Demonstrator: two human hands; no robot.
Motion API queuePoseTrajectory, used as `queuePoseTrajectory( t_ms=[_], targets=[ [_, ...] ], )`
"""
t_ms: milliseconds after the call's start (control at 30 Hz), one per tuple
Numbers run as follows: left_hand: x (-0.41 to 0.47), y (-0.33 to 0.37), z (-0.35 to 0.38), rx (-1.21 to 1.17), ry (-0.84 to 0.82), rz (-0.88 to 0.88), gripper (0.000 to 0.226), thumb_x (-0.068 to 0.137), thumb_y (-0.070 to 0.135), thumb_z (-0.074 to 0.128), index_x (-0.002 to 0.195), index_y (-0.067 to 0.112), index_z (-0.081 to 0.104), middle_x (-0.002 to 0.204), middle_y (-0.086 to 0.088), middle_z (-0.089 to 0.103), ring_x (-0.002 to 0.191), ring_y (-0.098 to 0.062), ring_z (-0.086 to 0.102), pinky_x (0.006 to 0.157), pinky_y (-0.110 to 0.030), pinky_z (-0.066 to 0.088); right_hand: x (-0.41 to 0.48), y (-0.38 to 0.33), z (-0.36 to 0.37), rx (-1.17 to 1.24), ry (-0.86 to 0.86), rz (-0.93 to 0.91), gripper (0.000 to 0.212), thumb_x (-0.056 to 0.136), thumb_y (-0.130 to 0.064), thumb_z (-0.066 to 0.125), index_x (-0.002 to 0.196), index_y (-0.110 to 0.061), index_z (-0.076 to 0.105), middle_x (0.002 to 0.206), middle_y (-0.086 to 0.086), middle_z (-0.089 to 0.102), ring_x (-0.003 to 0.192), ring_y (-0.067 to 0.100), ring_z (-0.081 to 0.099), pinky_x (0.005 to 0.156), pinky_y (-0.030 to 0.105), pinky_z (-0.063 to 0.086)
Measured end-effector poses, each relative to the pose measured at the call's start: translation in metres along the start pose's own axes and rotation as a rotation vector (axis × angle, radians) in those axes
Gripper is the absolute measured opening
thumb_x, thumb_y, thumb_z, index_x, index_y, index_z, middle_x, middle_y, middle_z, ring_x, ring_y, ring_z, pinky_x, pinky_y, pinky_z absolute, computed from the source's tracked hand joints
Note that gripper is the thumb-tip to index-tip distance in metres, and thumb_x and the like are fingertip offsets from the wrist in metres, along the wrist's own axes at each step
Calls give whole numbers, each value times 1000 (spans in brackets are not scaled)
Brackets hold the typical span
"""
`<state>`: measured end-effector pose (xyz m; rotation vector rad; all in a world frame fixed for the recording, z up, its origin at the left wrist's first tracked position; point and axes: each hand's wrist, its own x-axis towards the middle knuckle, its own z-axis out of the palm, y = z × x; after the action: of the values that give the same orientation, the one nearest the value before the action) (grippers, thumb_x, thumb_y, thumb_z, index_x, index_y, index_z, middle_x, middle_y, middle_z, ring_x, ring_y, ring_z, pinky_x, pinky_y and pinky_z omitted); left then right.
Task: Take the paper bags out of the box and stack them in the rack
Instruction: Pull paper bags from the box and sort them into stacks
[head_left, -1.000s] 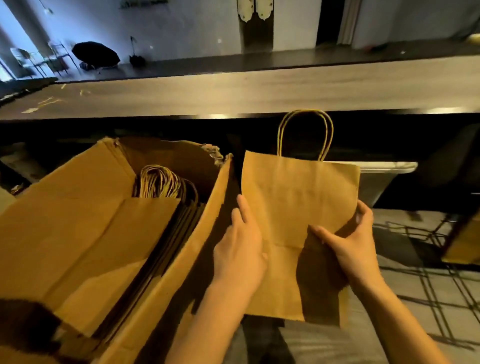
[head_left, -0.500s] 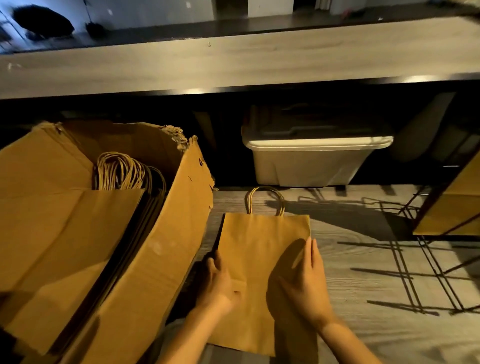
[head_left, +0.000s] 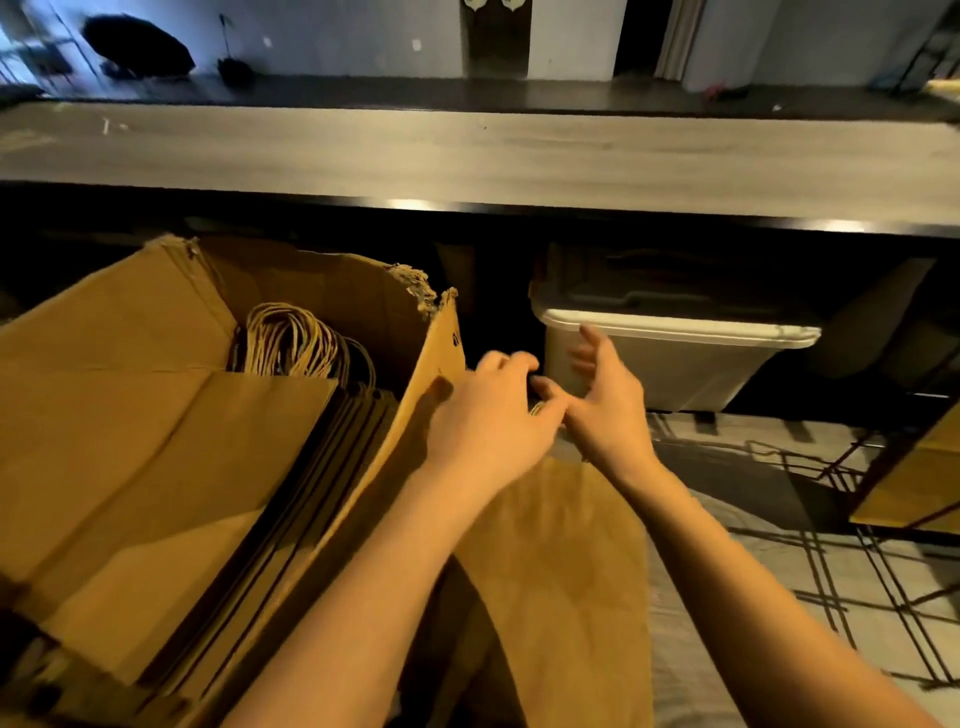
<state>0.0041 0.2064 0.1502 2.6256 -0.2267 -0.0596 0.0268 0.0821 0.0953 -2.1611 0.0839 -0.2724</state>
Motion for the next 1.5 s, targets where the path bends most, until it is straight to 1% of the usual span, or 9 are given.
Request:
queuePoseTrajectory(
  t_ms=[300,467,733,867,1000,1133,1300,1400,1500],
  targets=[
    [16,-56,-159,278,110,-12,50,90,52,49,133,25,48,127,-3,54,111,-19,51,85,-32,41,46,-149,36,-92,-119,-412,66,85,-34,67,141,-15,38,132,5,55,120,18,52,98,36,47],
    [-17,-151,-175,332,163,-188,45,89,50,52,126,24,55,124,-4,58,111,-23,55,90,-38,48,40,-184,111,-381,-326,-586,80,83,-40,68,147,-14,27,150,8,33,137,26,31,110,38,35],
    [-59,-248,-140,86,27,-423,33,91,41,55,120,25,58,121,0,60,104,-16,56,86,-34,50,19,-165,194,-997,-794,-390,112,80,-58,63,150,-12,-11,156,20,-17,145,36,-11,116,49,12],
    [-62,-263,-142,83,-8,-427,37,91,44,54,123,27,56,121,2,60,103,-15,57,86,-36,51,19,-164,192,-1084,-870,-245,94,83,-64,54,149,-7,18,157,17,15,145,37,11,113,49,22],
    [-61,-261,-148,109,69,-411,41,92,43,52,129,25,52,126,2,57,109,-17,55,88,-35,50,8,-166,190,-1138,-845,-341,58,85,-57,58,123,-13,57,122,5,58,113,26,54,83,36,45],
    [-63,-263,-145,155,6,-393,41,93,44,50,129,24,51,126,2,56,107,-16,54,87,-35,49,5,-167,193,-1115,-718,-455,41,87,-43,63,114,-14,60,113,3,60,96,21,57,67,30,42],
    [-64,-264,-141,214,-77,-373,42,93,46,48,129,25,51,125,2,55,106,-16,52,84,-32,46,3,-167,195,-956,-713,-428,51,85,-43,64,125,-14,49,121,4,56,108,24,57,80,35,49],
    [-62,-261,-140,220,-75,-362,44,93,45,48,132,25,48,128,1,53,111,-17,53,90,-37,48,5,-171,194,-747,-719,-385,42,84,-39,66,116,-16,51,114,3,58,104,23,58,84,37,53],
    [-61,-262,-136,203,-81,-365,50,94,46,47,139,25,40,137,0,47,121,-19,49,96,-40,47,6,-180,193,-420,-791,-258,21,87,-26,65,96,-18,48,98,1,56,93,19,57,66,25,51]
  ],
)
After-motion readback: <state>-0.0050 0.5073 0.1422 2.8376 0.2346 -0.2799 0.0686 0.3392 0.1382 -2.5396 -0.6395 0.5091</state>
